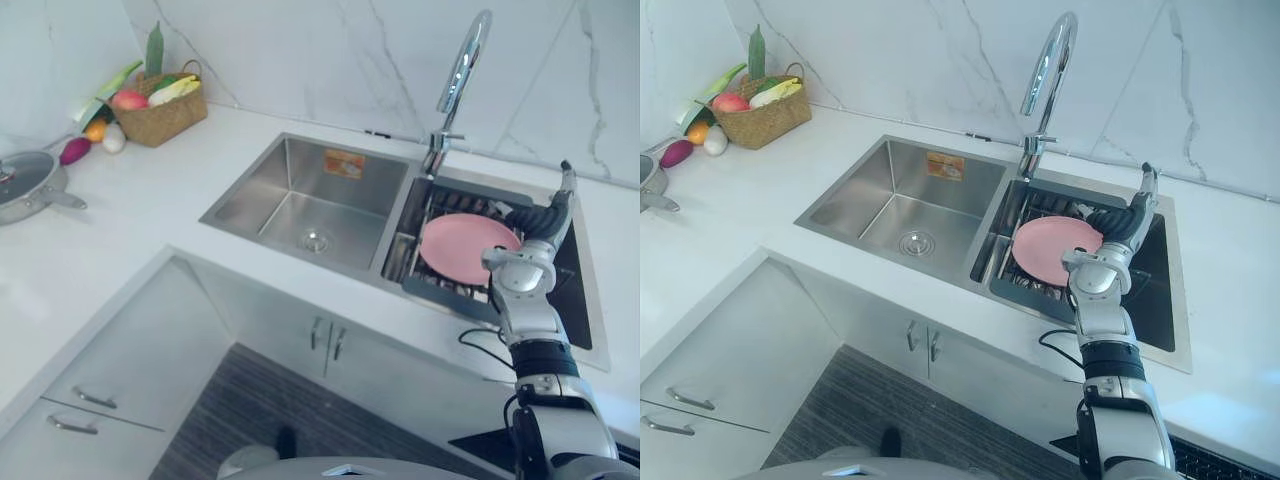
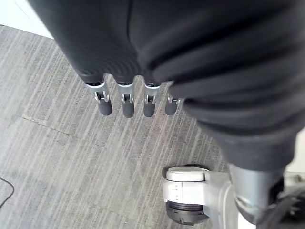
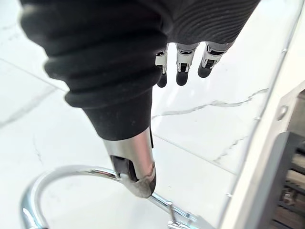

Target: Walk over to the sink, pick up the cup, carry it to the dishwasher, place the cup inside the dishwasher, then close the dishwasher door

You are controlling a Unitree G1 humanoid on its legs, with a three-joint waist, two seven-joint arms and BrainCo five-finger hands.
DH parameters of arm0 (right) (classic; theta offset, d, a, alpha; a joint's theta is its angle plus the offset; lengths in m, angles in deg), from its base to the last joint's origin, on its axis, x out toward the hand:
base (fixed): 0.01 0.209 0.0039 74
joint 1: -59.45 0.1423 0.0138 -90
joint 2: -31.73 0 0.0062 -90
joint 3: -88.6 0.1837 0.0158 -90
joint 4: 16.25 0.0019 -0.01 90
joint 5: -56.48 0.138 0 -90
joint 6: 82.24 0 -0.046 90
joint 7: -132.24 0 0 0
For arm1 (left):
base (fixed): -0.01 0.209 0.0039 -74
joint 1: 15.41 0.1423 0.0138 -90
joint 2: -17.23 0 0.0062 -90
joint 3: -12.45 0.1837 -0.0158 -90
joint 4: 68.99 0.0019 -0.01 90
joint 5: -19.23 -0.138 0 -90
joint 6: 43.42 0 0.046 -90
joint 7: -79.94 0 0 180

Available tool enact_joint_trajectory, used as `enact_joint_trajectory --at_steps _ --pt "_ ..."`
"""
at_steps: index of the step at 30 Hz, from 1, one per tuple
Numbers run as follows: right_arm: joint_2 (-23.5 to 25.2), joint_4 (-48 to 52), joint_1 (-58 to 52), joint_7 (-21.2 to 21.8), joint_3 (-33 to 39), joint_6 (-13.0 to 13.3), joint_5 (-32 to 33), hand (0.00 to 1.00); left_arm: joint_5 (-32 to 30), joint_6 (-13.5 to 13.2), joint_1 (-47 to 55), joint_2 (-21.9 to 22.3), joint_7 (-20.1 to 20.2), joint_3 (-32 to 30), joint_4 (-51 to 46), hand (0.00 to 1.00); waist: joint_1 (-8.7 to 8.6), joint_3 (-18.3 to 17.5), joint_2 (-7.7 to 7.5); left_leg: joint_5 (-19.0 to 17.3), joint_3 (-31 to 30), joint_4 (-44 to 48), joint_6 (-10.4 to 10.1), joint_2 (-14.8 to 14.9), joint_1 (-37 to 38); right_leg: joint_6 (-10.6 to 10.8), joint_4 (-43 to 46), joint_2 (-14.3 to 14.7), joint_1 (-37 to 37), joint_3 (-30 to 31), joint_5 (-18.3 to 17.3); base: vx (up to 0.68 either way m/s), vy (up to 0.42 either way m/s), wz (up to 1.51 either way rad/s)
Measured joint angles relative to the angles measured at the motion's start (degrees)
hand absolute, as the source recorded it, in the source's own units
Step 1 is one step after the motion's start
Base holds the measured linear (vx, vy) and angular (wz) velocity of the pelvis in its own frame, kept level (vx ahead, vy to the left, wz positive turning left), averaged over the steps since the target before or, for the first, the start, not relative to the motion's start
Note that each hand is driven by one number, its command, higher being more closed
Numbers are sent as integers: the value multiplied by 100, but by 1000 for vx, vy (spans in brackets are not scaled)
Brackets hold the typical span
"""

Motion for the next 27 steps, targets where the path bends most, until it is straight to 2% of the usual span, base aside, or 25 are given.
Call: enact_joint_trajectory --at_steps 3,6,9,12,16,17,21,24,27 --pt "90 363 -120 44 146 173 196 0 -23 58 34 42 -68 -20 -18 0 -47 -15 -20 -25 12 0 -32 75 24 -9 -7 58 3 16 -3 53 -75 -10" --pt "111 559 -229 302 287 296 561 0 -18 117 45 59 -132 -20 -17 0 -74 -16 -26 -53 122 -4 -74 150 72 -29 -7 124 -3 119 2 12 -52 -19" --pt "275 954 -309 719 295 357 1155 0 -9 139 111 90 -199 -20 -12 0 -162 -50 -52 -84 201 -36 -78 167 115 -60 -10 138 -13 188 -12 -37 -14 -20" --pt "444 1279 -458 1307 302 439 1826 0 28 139 142 110 -239 -20 3 0 -180 -88 -92 -84 322 -38 -77 180 128 -76 -12 139 -70 315 -4 -60 16 -18" --pt "641 1482 -716 1785 350 425 2429 0 84 133 146 115 -331 -21 78 0 -190 -179 -138 -124 382 -39 -115 184 123 -121 -45 131 -82 336 -24 -50 21 -5" --pt "744 1506 -781 1953 355 391 2646 0 138 133 146 124 -361 -20 82 0 -191 -189 -169 -122 431 -39 -118 186 116 -109 -51 131 -102 358 -32 -51 30 -13" --pt "979 1505 -1023 2442 367 -81 3160 0 358 112 143 138 -404 -19 117 0 -207 -213 -212 -143 531 -39 -87 191 92 -139 -52 121 -194 467 -12 -18 23 -15" --pt "1006 1505 -1196 2848 368 -351 3253 0 482 90 149 154 -461 -24 177 0 -274 -214 -202 -158 601 -39 -75 192 79 -139 -75 115 -218 480 0 25 16 -9" --pt "1031 1505 -1321 3037 379 -490 3105 0 535 89 150 159 -469 -24 219 0 -320 -216 -199 -178 628 -39 -102 203 83 -159 -98 122 -218 492 31 57 -8 -5"
